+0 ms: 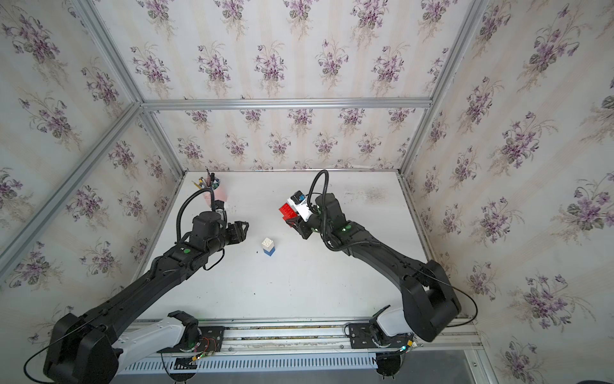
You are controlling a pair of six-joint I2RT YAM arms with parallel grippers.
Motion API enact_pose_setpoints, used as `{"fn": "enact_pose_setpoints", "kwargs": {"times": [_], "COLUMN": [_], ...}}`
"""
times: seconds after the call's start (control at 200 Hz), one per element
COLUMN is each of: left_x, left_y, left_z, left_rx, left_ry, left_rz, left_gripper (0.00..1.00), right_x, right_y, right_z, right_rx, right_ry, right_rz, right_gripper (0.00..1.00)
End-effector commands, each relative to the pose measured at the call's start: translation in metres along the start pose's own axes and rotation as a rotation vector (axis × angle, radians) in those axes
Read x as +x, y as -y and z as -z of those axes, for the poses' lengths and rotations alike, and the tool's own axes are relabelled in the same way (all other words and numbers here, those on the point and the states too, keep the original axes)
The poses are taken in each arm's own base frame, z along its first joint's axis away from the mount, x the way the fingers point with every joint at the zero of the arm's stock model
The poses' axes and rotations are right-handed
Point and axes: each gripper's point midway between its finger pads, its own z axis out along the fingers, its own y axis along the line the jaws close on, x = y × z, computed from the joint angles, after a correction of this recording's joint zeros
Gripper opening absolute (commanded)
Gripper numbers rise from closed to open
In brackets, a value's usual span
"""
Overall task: Assemble the letter r with lego
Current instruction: Assemble the lego brick with the lego brick.
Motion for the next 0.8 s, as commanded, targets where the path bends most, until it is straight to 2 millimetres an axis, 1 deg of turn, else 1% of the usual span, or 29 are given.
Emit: {"fn": "enact_pose_setpoints", "kwargs": {"times": [0.0,0.105,0.185,0.41,0.515,0.614,0.719,0.794], "left_x": [-0.001,-0.001,-0.002,-0.004,-0.002,0.003,0.008,0.009], "left_y": [-0.005,-0.008,-0.010,-0.013,-0.012,-0.008,-0.005,-0.005], "left_z": [-0.003,-0.006,-0.008,-0.016,-0.025,-0.035,-0.041,-0.043], "left_rx": [-0.025,-0.046,-0.052,-0.031,-0.002,0.020,0.038,0.045], "left_ry": [0.011,0.003,-0.003,-0.024,-0.059,-0.100,-0.119,-0.123], "left_rz": [-0.017,-0.031,-0.030,0.016,0.045,0.058,0.067,0.076], "left_gripper": [0.63,0.63,0.63,0.63,0.63,0.63,0.63,0.63], "right_x": [0.051,0.065,0.072,0.073,0.080,0.087,0.083,0.080], "right_y": [-0.021,-0.024,-0.028,-0.038,-0.044,-0.042,-0.050,-0.049], "right_z": [-0.006,-0.016,-0.024,-0.038,-0.047,-0.054,-0.059,-0.061], "right_rx": [-0.124,-0.123,-0.138,-0.127,-0.108,-0.086,-0.096,-0.069], "right_ry": [-0.278,-0.385,-0.441,-0.487,-0.531,-0.562,-0.536,-0.523], "right_rz": [-0.063,-0.046,-0.042,-0.003,0.024,0.000,-0.022,-0.033], "right_gripper": [0.00,0.00,0.00,0.00,0.00,0.00,0.00,0.00]}}
